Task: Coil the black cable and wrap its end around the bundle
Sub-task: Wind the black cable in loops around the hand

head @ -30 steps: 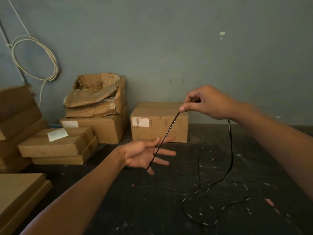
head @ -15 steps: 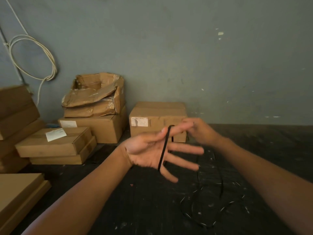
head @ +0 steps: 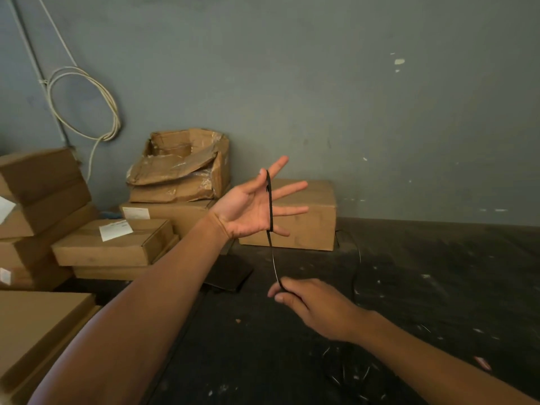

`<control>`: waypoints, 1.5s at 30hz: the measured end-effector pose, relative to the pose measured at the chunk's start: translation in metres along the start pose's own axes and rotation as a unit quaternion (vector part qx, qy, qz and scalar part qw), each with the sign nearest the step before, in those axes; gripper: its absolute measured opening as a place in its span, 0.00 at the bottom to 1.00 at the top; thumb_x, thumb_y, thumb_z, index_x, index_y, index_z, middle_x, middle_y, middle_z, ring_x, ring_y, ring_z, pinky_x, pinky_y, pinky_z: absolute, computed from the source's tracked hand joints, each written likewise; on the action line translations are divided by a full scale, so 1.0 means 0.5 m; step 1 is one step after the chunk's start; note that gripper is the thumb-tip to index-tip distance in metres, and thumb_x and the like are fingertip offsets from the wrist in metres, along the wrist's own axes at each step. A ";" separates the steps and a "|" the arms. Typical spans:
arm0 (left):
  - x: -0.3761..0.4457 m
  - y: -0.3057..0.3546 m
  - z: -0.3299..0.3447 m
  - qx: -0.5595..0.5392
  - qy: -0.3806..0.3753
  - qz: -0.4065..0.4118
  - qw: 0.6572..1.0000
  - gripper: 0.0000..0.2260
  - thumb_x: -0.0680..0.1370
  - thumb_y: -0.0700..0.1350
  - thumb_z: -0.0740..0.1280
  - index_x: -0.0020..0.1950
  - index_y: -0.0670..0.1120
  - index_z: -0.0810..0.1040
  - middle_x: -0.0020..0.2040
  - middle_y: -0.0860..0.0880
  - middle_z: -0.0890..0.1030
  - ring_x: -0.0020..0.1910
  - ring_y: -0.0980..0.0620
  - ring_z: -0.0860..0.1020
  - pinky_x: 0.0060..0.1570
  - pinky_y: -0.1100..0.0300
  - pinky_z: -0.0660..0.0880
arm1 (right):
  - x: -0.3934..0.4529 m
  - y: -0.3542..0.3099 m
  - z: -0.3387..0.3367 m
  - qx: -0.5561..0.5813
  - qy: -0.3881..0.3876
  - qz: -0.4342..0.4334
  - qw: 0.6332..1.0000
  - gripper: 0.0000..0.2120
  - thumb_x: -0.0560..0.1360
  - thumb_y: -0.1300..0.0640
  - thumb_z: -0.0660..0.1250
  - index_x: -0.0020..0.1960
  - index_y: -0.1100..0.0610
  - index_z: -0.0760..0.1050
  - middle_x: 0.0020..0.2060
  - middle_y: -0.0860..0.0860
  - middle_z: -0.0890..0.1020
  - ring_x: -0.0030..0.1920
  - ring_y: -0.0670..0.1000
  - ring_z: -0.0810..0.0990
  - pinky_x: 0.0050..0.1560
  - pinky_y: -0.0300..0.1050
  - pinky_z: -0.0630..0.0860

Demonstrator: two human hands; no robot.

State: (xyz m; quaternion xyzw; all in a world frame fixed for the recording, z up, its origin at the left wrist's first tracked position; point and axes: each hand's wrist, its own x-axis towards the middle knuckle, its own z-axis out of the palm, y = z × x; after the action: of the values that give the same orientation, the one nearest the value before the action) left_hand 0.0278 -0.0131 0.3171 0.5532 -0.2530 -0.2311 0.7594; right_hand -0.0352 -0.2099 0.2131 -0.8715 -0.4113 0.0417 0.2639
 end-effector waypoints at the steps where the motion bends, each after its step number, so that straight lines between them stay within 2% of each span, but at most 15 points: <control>1: -0.003 -0.002 -0.007 0.001 0.017 -0.001 1.000 0.20 0.83 0.59 0.48 0.76 0.67 0.58 0.78 0.46 0.65 0.72 0.34 0.67 0.64 0.20 0.45 | -0.005 -0.014 -0.016 -0.015 0.010 -0.012 1.000 0.11 0.82 0.49 0.56 0.61 0.45 0.72 0.54 0.44 0.80 0.53 0.41 0.78 0.56 0.44 0.77; 6: -0.014 -0.032 -0.033 0.022 0.073 -0.036 0.996 0.20 0.82 0.60 0.48 0.75 0.68 0.58 0.77 0.47 0.65 0.71 0.34 0.68 0.66 0.22 0.49 | -0.014 -0.049 -0.107 -0.064 0.086 -0.025 0.994 0.09 0.81 0.48 0.58 0.53 0.47 0.76 0.42 0.46 0.81 0.43 0.43 0.79 0.45 0.42 0.77; 9: -0.022 -0.061 -0.036 0.029 0.066 -0.065 0.995 0.20 0.82 0.59 0.48 0.75 0.67 0.60 0.76 0.46 0.69 0.71 0.34 0.69 0.67 0.23 0.47 | -0.005 -0.049 -0.167 -0.106 0.127 -0.019 0.986 0.08 0.80 0.48 0.61 0.53 0.48 0.78 0.35 0.40 0.77 0.34 0.37 0.74 0.36 0.35 0.67; 11: -0.027 -0.080 -0.031 0.043 0.047 -0.089 0.994 0.20 0.82 0.59 0.50 0.74 0.67 0.62 0.75 0.47 0.70 0.71 0.34 0.69 0.66 0.22 0.45 | 0.006 -0.042 -0.205 -0.130 0.144 -0.014 0.981 0.08 0.79 0.48 0.63 0.52 0.48 0.79 0.34 0.39 0.77 0.31 0.37 0.74 0.35 0.35 0.66; 14: -0.034 -0.102 -0.021 0.072 -0.002 -0.134 0.988 0.21 0.80 0.60 0.53 0.75 0.67 0.61 0.77 0.47 0.67 0.73 0.35 0.67 0.66 0.21 0.44 | 0.021 -0.036 -0.254 -0.166 0.137 -0.003 0.977 0.06 0.77 0.46 0.65 0.49 0.46 0.80 0.40 0.43 0.83 0.38 0.41 0.78 0.41 0.49 0.77; 16: -0.039 -0.112 -0.008 0.093 -0.039 -0.166 0.981 0.23 0.80 0.60 0.55 0.75 0.67 0.60 0.77 0.47 0.66 0.73 0.37 0.67 0.66 0.22 0.43 | 0.028 -0.037 -0.282 -0.209 0.130 -0.004 0.969 0.06 0.76 0.46 0.67 0.49 0.47 0.80 0.43 0.44 0.83 0.43 0.47 0.80 0.46 0.52 0.78; 20: -0.044 -0.118 0.027 0.111 -0.104 -0.204 0.967 0.22 0.80 0.59 0.54 0.75 0.66 0.61 0.76 0.47 0.67 0.74 0.38 0.66 0.67 0.22 0.43 | 0.041 -0.038 -0.328 -0.256 0.127 -0.029 0.958 0.06 0.77 0.50 0.67 0.49 0.50 0.79 0.44 0.41 0.79 0.47 0.48 0.79 0.47 0.50 0.77; 25: -0.051 -0.107 0.064 0.095 -0.184 -0.203 0.957 0.24 0.80 0.58 0.53 0.77 0.64 0.58 0.78 0.45 0.64 0.75 0.37 0.63 0.67 0.23 0.45 | 0.050 0.009 -0.337 -0.220 0.145 -0.035 0.964 0.07 0.78 0.52 0.65 0.51 0.51 0.81 0.45 0.49 0.80 0.47 0.50 0.78 0.48 0.51 0.75; 30: -0.049 -0.081 0.099 0.033 -0.251 -0.154 0.955 0.25 0.80 0.56 0.51 0.78 0.62 0.55 0.79 0.40 0.58 0.76 0.31 0.56 0.68 0.24 0.46 | 0.051 0.084 -0.266 -0.084 0.164 -0.023 0.983 0.09 0.80 0.57 0.63 0.52 0.58 0.81 0.43 0.47 0.81 0.47 0.49 0.79 0.51 0.51 0.75; 33: -0.039 -0.052 0.115 0.007 -0.265 -0.104 0.959 0.25 0.80 0.55 0.52 0.78 0.63 0.56 0.79 0.41 0.59 0.76 0.30 0.56 0.67 0.23 0.48 | 0.049 0.129 -0.181 -0.007 0.152 -0.018 0.988 0.12 0.80 0.58 0.62 0.59 0.60 0.78 0.55 0.54 0.83 0.57 0.52 0.81 0.58 0.54 0.78; 36: -0.021 -0.024 0.124 0.020 -0.261 -0.067 0.963 0.23 0.80 0.56 0.49 0.76 0.64 0.59 0.77 0.43 0.64 0.75 0.32 0.58 0.65 0.21 0.48 | 0.046 0.156 -0.086 -0.013 0.141 0.050 0.989 0.16 0.81 0.63 0.58 0.66 0.60 0.75 0.65 0.59 0.77 0.67 0.57 0.74 0.69 0.52 0.70; 38: -0.010 -0.012 0.122 0.019 -0.257 -0.059 0.964 0.23 0.80 0.56 0.49 0.76 0.63 0.59 0.77 0.43 0.63 0.75 0.32 0.58 0.65 0.24 0.53 | 0.044 0.141 -0.038 -0.018 0.124 0.057 0.990 0.17 0.81 0.60 0.55 0.67 0.54 0.74 0.67 0.56 0.76 0.68 0.55 0.73 0.69 0.52 0.70; 41: 0.002 0.000 0.114 0.021 -0.241 -0.055 0.969 0.23 0.81 0.56 0.49 0.76 0.63 0.59 0.78 0.42 0.61 0.75 0.31 0.59 0.63 0.27 0.56 | 0.029 0.078 -0.011 0.027 0.086 0.046 0.995 0.14 0.83 0.55 0.55 0.66 0.46 0.71 0.61 0.49 0.80 0.60 0.45 0.79 0.60 0.46 0.77; 43: 0.005 0.009 0.104 0.029 -0.217 -0.052 0.974 0.23 0.80 0.56 0.49 0.77 0.64 0.57 0.79 0.42 0.61 0.75 0.31 0.60 0.64 0.25 0.57 | 0.014 0.045 -0.003 0.007 0.061 0.042 0.997 0.14 0.83 0.54 0.54 0.68 0.48 0.69 0.44 0.46 0.80 0.42 0.42 0.81 0.43 0.38 0.77; 45: 0.005 0.019 0.089 0.036 -0.183 -0.048 0.981 0.23 0.80 0.57 0.50 0.77 0.65 0.57 0.79 0.42 0.61 0.75 0.32 0.61 0.65 0.24 0.57 | -0.002 0.019 0.006 -0.023 0.031 0.036 0.999 0.15 0.83 0.51 0.53 0.69 0.47 0.67 0.34 0.45 0.75 0.31 0.43 0.75 0.35 0.36 0.72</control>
State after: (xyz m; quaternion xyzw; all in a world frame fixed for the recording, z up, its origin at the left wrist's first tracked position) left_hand 0.0019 -0.0443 0.3382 0.5404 -0.3684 -0.3554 0.6678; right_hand -0.0301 -0.2145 0.2057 -0.8925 -0.3718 0.0145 0.2548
